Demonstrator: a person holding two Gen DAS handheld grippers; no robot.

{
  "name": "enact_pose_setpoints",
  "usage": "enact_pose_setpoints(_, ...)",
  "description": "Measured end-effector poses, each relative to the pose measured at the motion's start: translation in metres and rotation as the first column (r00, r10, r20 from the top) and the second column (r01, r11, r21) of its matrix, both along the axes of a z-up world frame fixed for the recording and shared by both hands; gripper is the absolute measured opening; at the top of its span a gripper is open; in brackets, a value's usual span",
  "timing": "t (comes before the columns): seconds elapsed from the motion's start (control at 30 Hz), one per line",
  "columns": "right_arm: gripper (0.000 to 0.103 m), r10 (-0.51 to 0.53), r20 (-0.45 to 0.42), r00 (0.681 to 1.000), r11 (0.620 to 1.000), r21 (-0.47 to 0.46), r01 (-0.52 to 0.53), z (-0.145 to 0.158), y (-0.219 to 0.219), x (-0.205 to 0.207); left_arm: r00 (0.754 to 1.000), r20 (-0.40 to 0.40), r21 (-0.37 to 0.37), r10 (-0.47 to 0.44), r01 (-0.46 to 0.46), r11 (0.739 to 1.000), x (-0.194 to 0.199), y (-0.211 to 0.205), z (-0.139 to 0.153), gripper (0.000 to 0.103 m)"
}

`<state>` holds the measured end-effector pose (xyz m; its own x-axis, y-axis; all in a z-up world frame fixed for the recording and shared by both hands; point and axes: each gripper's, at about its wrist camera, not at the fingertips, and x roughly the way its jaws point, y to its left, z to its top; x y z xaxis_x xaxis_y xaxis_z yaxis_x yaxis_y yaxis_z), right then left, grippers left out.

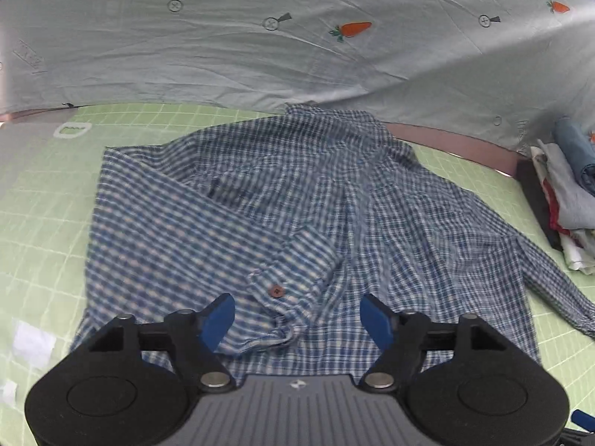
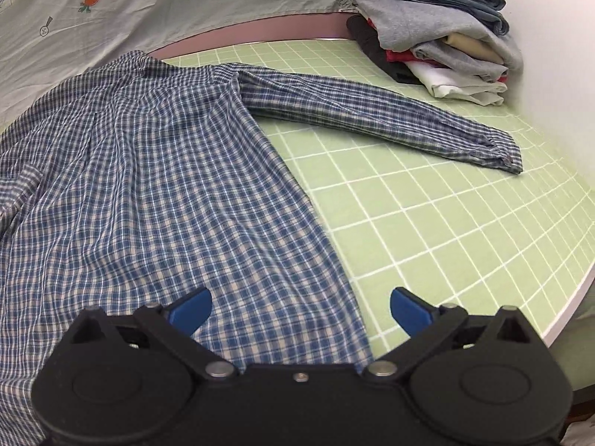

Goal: Fold clothes

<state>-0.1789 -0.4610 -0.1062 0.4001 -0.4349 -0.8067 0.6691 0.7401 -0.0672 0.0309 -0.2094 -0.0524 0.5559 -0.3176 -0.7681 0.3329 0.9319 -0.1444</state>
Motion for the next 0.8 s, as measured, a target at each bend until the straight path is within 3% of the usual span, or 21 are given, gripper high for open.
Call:
enact_pose_setpoints(0.13,0.103,0.031,0.025,0.999,0.999,-0.013,-0.031,0.001,0.007,0.011,0.991,-0.036,0.054,0.131,-0.129,0.990,0.009,0.043,-0.013,0.080)
enact_pose_setpoints(0.33,0.103,0.081,0.088,0.993,0.997,-0.018,-0.080,0.008,0.038,0.048,0.953,-0.092,0.112,0.289,-0.278,0.954,0.021,0.122,-0.028,0.080)
enact_pose_setpoints(0.5,0.103,0.184,0.102,0.978,0.983,-0.041,-0.181,0.001,0.081,0.096,0.941,-0.122,0.157,0.317,-0.297,0.942,0.026,0.170,-0.037,0.081)
enact_pose_setpoints(0.8,0.103,0.334,0.128,0.934,0.941,-0.098,-0.323,-0.006,0.167,0.178,0.961,-0.145,0.195,0.237,-0.207,0.959,0.034,0.206,-0.047,0.081)
